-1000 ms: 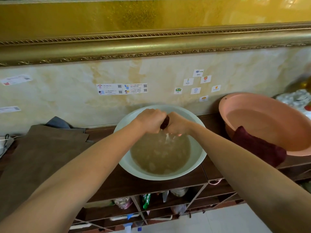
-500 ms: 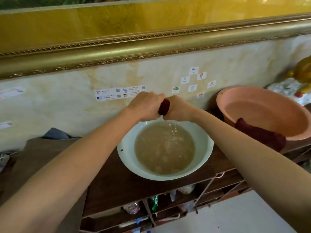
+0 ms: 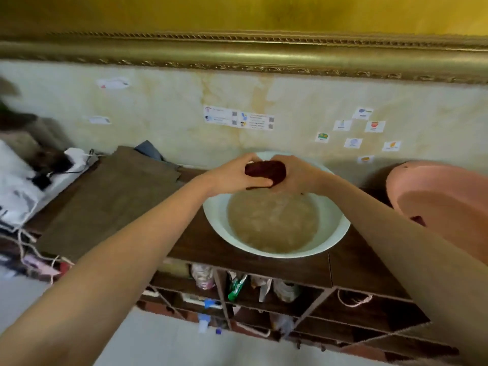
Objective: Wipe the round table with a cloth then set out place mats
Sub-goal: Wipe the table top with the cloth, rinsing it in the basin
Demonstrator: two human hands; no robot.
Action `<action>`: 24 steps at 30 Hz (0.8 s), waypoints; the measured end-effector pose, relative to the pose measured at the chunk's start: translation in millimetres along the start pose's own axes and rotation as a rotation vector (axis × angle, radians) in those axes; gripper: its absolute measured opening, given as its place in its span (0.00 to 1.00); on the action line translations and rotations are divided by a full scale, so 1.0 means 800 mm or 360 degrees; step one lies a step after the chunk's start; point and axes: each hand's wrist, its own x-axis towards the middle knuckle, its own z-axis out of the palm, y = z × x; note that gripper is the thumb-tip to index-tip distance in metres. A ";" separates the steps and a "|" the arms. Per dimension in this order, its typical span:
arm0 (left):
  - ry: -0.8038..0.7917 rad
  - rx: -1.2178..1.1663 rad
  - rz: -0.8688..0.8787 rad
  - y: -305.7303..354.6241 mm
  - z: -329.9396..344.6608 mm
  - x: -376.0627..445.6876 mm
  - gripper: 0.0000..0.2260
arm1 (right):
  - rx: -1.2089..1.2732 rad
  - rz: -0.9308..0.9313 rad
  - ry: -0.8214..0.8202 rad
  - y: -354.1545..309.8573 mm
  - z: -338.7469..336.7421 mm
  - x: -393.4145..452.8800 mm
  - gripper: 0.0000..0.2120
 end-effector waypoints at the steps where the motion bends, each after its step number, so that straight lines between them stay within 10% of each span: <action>1: 0.0106 -0.0184 -0.0049 -0.005 0.010 -0.012 0.19 | 0.0074 -0.0077 -0.0019 0.004 -0.002 -0.002 0.22; 5: 0.0622 -0.0923 -0.0290 -0.011 0.045 -0.054 0.16 | 0.0520 -0.0226 -0.0151 0.002 0.010 -0.003 0.29; 11: 0.1418 -0.1307 -0.0734 -0.006 0.044 -0.179 0.14 | 0.1338 -0.0179 -0.0530 -0.105 0.068 -0.036 0.02; 24: 0.2262 -0.0869 -0.1871 -0.035 0.218 -0.651 0.19 | 0.0651 -0.0871 -0.1214 -0.321 0.334 -0.320 0.16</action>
